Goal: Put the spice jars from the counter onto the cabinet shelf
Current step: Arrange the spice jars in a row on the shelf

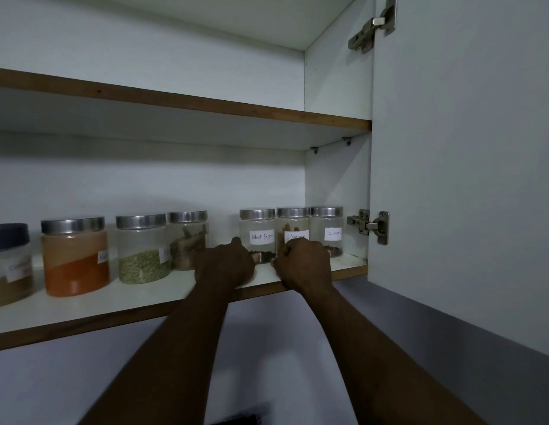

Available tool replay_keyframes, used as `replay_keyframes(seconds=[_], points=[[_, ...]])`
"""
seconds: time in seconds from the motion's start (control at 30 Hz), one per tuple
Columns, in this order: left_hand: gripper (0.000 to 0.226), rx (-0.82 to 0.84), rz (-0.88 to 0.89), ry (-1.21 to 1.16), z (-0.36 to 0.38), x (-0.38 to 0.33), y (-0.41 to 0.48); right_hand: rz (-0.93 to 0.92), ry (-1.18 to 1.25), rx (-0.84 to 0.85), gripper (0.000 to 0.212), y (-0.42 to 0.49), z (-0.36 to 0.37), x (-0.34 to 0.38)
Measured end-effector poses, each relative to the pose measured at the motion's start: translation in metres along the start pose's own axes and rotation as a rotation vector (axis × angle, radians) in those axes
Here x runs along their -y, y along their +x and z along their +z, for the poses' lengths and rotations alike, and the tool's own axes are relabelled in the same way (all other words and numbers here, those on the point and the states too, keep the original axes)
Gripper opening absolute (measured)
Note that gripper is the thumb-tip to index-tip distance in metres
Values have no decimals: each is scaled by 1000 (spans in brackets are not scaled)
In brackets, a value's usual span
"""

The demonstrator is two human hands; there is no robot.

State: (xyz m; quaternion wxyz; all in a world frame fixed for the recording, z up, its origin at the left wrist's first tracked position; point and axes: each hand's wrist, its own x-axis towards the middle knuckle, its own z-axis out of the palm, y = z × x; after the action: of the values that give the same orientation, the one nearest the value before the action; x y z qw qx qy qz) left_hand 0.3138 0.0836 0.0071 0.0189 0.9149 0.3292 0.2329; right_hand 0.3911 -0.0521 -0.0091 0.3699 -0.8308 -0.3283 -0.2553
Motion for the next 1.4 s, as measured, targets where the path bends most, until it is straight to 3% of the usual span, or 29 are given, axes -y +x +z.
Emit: replay_keyframes(seconds=[0.37, 0.6, 0.67, 0.8, 1.07, 1.23, 1.4], points=[[67, 1, 19, 1, -1, 0, -2, -21, 10, 25, 17, -1, -1, -2], [72, -45, -63, -74, -6, -4, -10, -13, -24, 25, 14, 3, -1, -3], [62, -100, -68, -176, -10, -3, -17, -18, -29, 24, 14, 3, -1, -5], [20, -260, -118, -246, -22, 17, -37, -15, -34, 81, 15, 2, -6, -3], [22, -312, -306, -339, -38, 63, -55, -189, 88, 260, 13, -13, 11, 53], [21, -377, -302, -292, -37, 52, -57, -205, 6, 400, 57, 7, 37, 87], [23, -417, -297, -251, -36, 49, -58, -123, 47, 457, 69, 24, 57, 99]])
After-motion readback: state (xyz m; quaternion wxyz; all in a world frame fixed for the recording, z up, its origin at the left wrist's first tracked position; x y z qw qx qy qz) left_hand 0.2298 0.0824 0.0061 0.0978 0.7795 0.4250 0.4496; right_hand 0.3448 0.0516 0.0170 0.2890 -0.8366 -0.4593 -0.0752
